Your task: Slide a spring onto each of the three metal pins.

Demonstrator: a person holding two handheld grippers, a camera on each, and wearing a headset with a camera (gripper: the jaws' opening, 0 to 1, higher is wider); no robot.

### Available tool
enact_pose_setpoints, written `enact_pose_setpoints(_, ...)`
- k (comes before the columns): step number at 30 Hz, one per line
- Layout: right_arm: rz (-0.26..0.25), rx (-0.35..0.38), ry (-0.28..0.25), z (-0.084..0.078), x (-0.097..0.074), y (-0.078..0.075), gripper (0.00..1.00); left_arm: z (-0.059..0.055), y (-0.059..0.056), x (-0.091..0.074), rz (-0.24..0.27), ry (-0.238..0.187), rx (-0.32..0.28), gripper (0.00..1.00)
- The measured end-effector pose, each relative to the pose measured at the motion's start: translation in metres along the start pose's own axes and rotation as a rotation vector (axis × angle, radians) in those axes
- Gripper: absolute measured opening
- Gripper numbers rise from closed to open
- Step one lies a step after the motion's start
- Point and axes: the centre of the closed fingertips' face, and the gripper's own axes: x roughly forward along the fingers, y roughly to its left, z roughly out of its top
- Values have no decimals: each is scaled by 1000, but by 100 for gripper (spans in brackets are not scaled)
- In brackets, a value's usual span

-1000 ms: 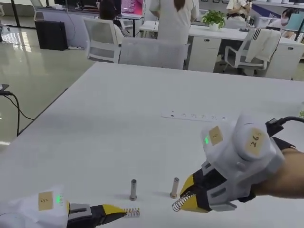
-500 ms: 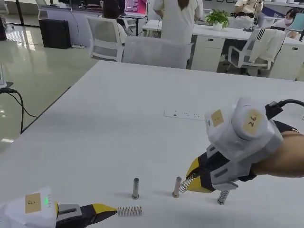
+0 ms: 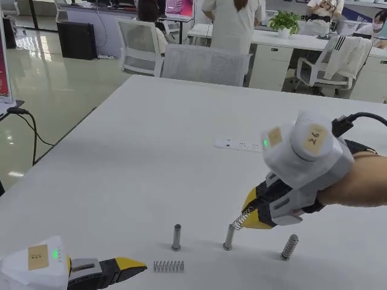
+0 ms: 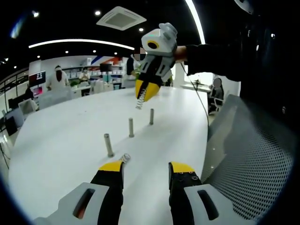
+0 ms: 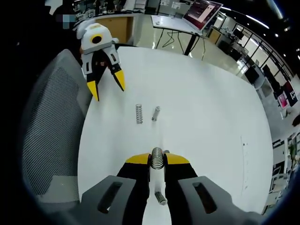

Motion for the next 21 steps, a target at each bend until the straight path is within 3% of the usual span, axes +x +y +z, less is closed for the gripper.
enact_pose_setpoints(21,24,1,46,-8,10,-12,8,-3,4,-2,13,0,-5,31)
